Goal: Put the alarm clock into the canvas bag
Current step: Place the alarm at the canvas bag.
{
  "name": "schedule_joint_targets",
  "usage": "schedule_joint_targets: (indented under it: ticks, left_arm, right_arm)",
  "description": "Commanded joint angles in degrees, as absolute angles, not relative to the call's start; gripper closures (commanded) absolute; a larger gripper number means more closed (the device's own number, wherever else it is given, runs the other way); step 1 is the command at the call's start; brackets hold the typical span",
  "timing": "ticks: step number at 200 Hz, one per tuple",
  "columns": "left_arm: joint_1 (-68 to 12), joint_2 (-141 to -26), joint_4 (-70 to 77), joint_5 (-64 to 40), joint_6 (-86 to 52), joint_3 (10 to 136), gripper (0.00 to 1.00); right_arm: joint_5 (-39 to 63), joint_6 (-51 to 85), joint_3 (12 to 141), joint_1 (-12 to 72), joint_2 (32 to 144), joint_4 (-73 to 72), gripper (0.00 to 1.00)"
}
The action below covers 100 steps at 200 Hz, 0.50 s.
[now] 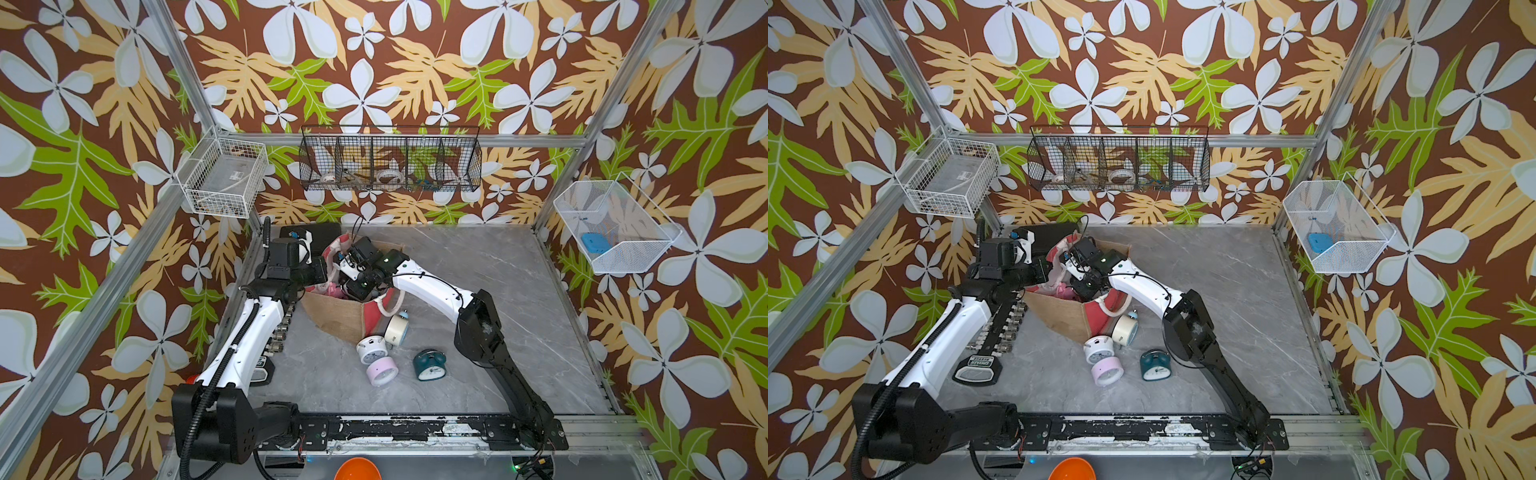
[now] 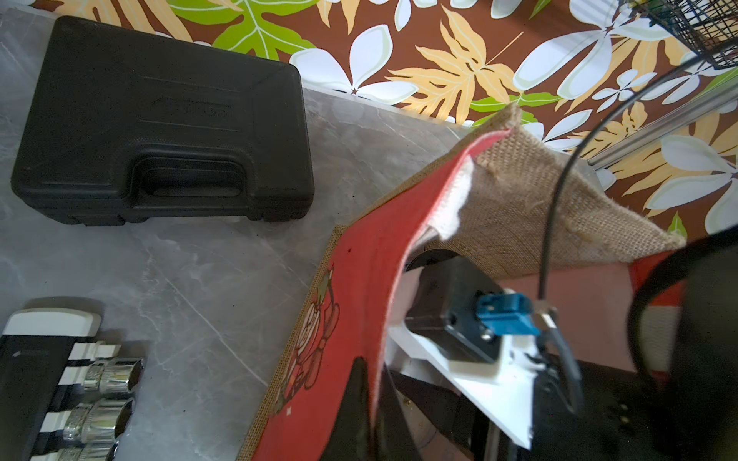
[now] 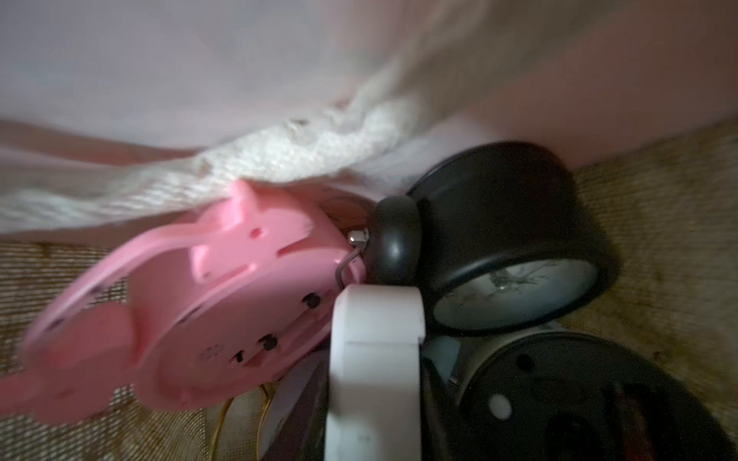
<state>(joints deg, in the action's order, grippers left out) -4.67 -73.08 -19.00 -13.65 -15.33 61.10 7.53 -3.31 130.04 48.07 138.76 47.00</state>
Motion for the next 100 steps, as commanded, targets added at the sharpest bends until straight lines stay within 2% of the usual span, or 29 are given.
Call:
schedule_joint_targets:
  ticks: [1,47,70,100]
  left_arm:
    - [-4.7,-72.7,-17.4,-14.1,-15.5,61.1,1.0]
    - [-4.7,-72.8,-17.4,-14.0,-15.5,61.1,1.0]
    - [-4.7,-72.8,-17.4,-13.9,-15.4,61.0,1.0]
    - [-4.7,-72.9,-17.5,-14.0,-15.5,61.1,1.0]
  right_arm:
    - [7.2,-3.3,128.9,48.2,137.9,50.7,0.59]
    - [8.7,-2.1,129.7,48.2,133.6,47.6,0.54]
    - [8.9,-1.8,130.9,48.2,133.3,48.1,0.46]
    - [8.7,-1.8,131.1,48.2,132.9,48.3,0.44]
